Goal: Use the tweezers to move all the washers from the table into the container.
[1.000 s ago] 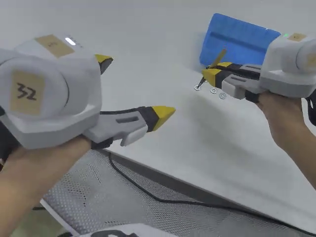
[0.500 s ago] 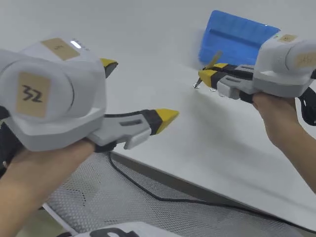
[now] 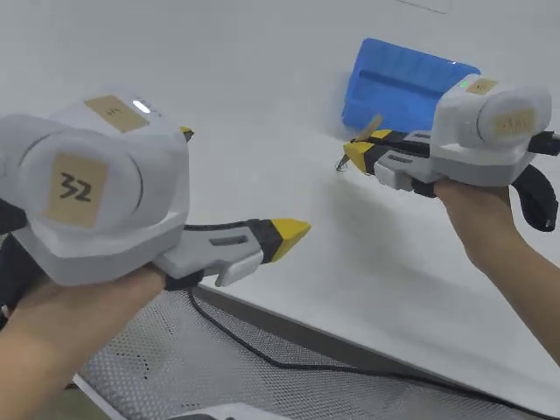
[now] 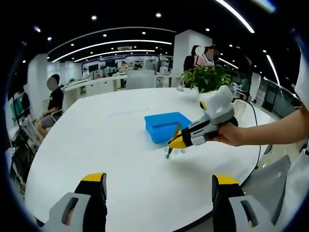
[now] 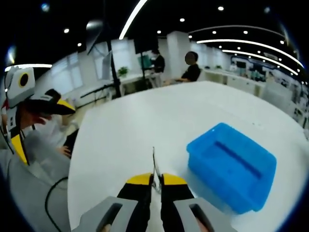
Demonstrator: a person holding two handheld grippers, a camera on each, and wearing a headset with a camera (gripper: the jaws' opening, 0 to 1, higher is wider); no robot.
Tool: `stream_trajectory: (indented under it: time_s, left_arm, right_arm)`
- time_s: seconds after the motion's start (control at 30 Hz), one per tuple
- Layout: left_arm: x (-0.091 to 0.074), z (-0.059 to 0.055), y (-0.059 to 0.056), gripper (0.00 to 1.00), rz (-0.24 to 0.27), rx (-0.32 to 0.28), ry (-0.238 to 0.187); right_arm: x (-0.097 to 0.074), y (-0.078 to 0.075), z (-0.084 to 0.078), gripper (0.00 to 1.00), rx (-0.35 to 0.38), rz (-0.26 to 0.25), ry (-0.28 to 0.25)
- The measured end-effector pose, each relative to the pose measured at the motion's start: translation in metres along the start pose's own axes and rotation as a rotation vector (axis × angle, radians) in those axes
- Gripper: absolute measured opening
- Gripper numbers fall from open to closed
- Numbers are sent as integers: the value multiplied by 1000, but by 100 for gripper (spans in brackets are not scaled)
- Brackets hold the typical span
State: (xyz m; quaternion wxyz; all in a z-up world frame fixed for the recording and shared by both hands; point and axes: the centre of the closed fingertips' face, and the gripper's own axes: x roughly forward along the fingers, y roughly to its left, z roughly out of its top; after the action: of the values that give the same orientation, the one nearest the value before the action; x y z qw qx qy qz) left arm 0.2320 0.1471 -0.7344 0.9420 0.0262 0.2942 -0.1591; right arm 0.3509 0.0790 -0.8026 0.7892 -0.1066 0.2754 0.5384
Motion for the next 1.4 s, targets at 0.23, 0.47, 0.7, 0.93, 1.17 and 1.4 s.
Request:
stream_trajectory:
  time_s: [0.23,0.47,0.7,0.93,1.17,1.4]
  left_arm:
    - [1,-8,2,99,13,20,43]
    - [0,-11,5,99,18,35,62]
    - [-3,-15,5,99,16,20,72]
    - [-4,-19,7,99,25,15,85]
    - [-4,-20,10,99,32,27,95]
    - [-3,-21,14,99,38,36,106]
  right_arm:
    - [-14,-1,11,2,-16,-5,3]
    - [-32,-2,38,2,-47,4,-38]
    - [-40,-16,63,2,-92,-15,-86]
    - [-31,-47,80,2,-96,-87,-111]
    - [-8,-73,73,2,-52,-125,-104]
    - [12,-81,60,2,-21,-128,-75]
